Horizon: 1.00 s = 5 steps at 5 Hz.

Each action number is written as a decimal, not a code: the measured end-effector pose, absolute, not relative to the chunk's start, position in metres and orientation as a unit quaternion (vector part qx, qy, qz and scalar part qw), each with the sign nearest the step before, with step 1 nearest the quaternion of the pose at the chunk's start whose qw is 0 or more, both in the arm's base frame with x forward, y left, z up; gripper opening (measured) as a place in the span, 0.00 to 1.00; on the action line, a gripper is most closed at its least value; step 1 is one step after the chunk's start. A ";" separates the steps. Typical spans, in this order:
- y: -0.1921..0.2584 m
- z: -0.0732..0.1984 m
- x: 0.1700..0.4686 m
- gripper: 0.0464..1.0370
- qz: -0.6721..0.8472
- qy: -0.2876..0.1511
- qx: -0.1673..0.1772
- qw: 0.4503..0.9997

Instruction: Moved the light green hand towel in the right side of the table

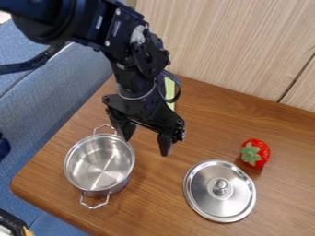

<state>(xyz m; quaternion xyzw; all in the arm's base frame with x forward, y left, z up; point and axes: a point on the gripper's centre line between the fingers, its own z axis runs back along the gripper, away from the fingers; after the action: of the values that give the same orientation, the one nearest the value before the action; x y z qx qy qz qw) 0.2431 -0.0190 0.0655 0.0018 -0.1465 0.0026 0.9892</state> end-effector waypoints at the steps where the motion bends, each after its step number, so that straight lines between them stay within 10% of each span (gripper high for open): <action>1: -0.019 0.061 0.242 0.96 0.006 -0.137 0.002 0.990; 5: 0.033 0.049 0.353 0.96 0.154 -0.127 0.016 0.980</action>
<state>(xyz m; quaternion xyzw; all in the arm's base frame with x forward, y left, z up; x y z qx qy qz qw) 0.3528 0.0330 0.0485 0.0163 -0.1273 0.1537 0.9798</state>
